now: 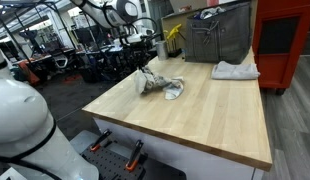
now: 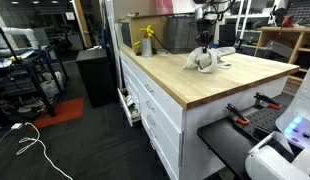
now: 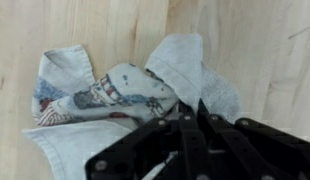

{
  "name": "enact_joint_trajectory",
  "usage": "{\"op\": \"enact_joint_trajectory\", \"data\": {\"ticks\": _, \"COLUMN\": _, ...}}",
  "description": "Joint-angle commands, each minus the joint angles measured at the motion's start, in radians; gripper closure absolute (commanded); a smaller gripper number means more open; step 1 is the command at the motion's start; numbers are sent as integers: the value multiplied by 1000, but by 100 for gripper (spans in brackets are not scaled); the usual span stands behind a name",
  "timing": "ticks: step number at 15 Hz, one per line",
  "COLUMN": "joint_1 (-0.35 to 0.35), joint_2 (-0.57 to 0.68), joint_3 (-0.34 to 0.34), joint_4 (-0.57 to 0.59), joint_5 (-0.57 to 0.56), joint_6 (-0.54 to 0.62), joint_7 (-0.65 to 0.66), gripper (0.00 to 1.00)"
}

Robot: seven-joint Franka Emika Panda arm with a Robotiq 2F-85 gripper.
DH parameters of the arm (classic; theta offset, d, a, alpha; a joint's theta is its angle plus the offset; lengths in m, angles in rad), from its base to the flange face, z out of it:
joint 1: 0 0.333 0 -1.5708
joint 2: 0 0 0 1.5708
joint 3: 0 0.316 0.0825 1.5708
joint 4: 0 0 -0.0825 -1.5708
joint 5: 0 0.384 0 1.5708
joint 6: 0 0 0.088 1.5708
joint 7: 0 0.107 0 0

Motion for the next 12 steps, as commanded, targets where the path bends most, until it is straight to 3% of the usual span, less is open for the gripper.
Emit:
{"op": "enact_joint_trajectory", "data": {"ticks": 1, "joint_1": 51, "joint_2": -90, "joint_3": 42, "joint_4": -27, "joint_5": 39, "joint_6": -55, "joint_7": 32, "gripper": 98}}
{"op": "enact_joint_trajectory", "data": {"ticks": 2, "joint_1": 68, "joint_2": -95, "joint_3": 58, "joint_4": -20, "joint_5": 49, "joint_6": -63, "joint_7": 34, "gripper": 98}}
{"op": "enact_joint_trajectory", "data": {"ticks": 3, "joint_1": 83, "joint_2": -102, "joint_3": 72, "joint_4": -15, "joint_5": 59, "joint_6": -63, "joint_7": 35, "gripper": 90}}
{"op": "enact_joint_trajectory", "data": {"ticks": 4, "joint_1": 98, "joint_2": -108, "joint_3": 85, "joint_4": -11, "joint_5": 72, "joint_6": -59, "joint_7": 31, "gripper": 66}}
{"op": "enact_joint_trajectory", "data": {"ticks": 6, "joint_1": 118, "joint_2": -113, "joint_3": 103, "joint_4": -8, "joint_5": 79, "joint_6": -60, "joint_7": 25, "gripper": 63}}
{"op": "enact_joint_trajectory", "data": {"ticks": 12, "joint_1": 107, "joint_2": -119, "joint_3": 87, "joint_4": -49, "joint_5": 47, "joint_6": -34, "joint_7": 77, "gripper": 18}}
